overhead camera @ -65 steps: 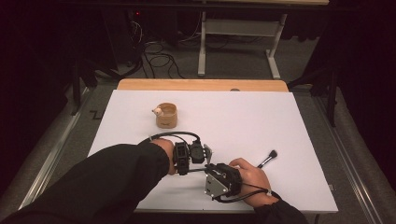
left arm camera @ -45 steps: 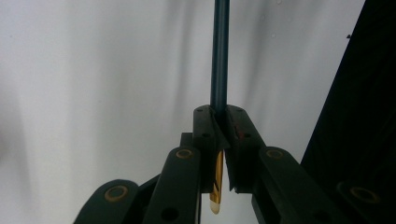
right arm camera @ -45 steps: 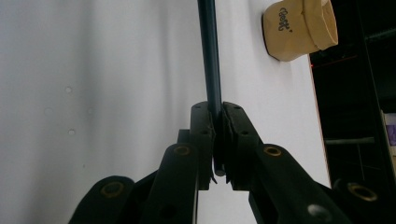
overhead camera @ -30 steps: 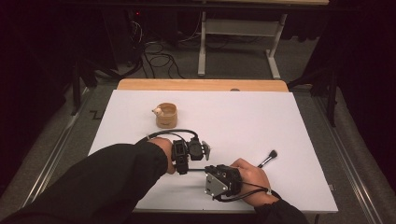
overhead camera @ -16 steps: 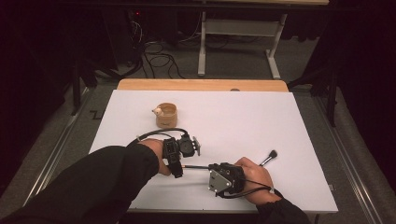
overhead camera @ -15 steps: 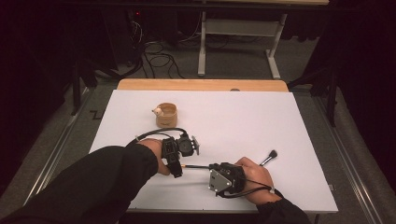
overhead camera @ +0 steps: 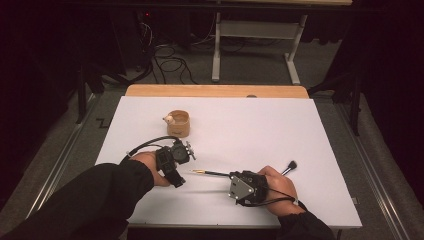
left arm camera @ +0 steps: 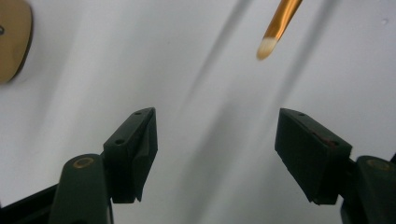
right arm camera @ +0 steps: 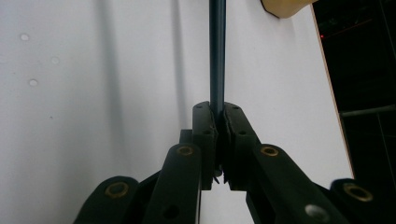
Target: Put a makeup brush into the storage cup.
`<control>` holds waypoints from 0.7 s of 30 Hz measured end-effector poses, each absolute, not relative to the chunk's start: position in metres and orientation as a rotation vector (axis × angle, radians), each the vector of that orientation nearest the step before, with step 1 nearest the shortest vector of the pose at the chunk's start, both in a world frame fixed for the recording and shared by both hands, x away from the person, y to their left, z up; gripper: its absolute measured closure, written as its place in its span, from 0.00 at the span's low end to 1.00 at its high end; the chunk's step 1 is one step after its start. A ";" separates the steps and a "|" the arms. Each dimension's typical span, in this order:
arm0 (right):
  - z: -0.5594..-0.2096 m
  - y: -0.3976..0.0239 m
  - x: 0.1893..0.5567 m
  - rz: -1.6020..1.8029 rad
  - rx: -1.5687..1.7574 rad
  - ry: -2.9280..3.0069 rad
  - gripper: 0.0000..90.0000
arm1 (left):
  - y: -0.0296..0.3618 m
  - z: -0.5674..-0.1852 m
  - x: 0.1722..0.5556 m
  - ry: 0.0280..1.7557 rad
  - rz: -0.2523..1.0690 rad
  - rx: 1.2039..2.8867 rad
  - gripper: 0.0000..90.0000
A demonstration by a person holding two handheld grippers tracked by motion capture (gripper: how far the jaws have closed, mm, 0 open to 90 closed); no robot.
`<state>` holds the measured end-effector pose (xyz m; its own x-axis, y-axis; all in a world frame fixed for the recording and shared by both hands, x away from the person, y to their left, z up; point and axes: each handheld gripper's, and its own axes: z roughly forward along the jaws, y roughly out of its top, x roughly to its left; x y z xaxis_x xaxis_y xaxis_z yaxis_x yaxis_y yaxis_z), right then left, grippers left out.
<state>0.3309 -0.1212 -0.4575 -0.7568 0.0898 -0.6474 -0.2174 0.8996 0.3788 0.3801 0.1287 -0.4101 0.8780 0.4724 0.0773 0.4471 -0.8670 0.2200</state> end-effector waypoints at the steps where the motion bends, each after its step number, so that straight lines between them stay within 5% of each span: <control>1: -0.458 -0.122 0.330 0.574 -0.070 2.365 0.97 | 0.131 -0.411 0.380 0.714 0.196 2.839 0.34; 21: -0.461 -0.133 0.340 0.565 0.012 2.373 0.97 | 0.171 -0.437 0.374 0.880 0.334 2.404 0.34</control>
